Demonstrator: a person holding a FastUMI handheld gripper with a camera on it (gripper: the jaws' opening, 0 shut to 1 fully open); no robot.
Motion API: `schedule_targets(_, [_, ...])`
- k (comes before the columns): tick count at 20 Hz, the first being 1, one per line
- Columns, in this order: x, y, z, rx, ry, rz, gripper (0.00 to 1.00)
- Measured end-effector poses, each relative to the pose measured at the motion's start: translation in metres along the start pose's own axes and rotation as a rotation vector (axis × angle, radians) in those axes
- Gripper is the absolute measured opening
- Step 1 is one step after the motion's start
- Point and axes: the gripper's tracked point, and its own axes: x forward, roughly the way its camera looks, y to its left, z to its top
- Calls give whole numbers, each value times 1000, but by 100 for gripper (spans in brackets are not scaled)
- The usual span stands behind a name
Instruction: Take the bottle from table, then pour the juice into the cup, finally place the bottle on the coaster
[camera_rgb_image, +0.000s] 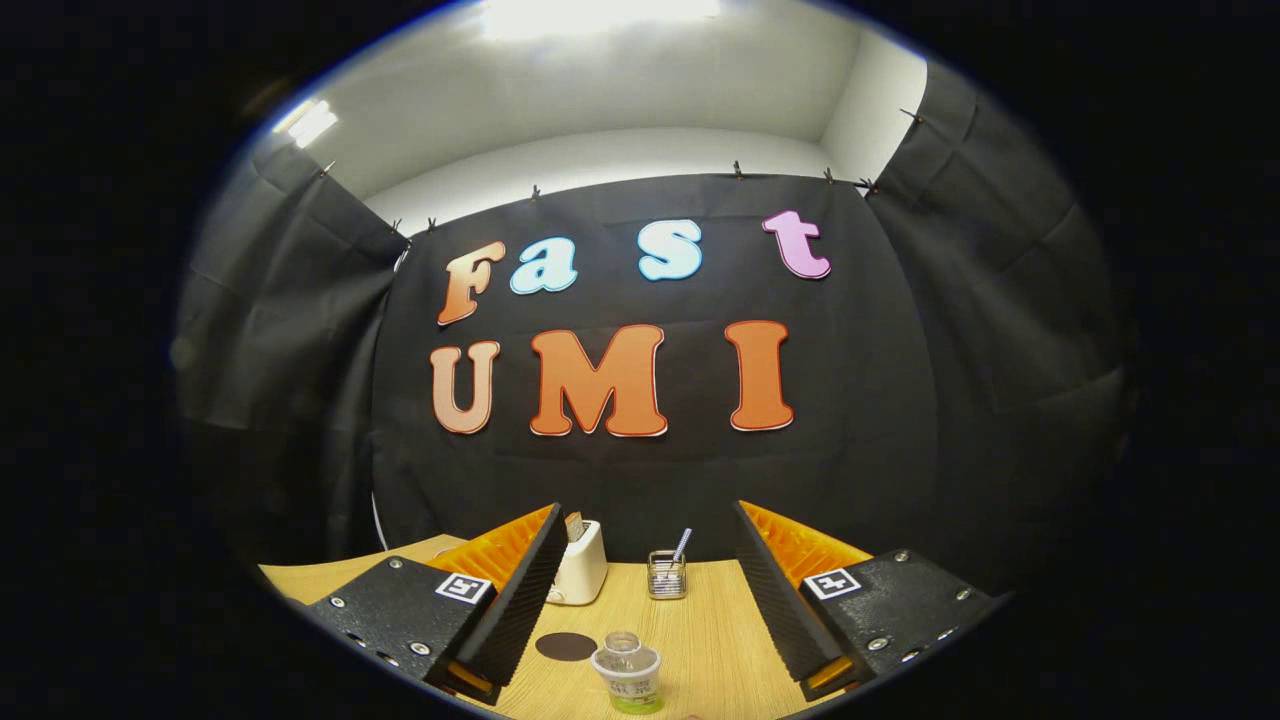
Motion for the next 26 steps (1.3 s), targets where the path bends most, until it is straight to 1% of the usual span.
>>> schedule_targets(5, [-1,3,-12,-2,16,7,98])
schedule_targets(10, [-1,13,-32,17,37,40,98])
schedule_targets(15, [1,24,-68,1,82,66,98])
schedule_targets(18, [0,28,-92,-22,103,65,98])
schedule_targets(20, [-2,28,-109,-3,119,54,98])
schedule_targets(23, [-6,31,-132,47,147,69,98])
schedule_targets(26, [-6,28,-159,30,191,57,98])
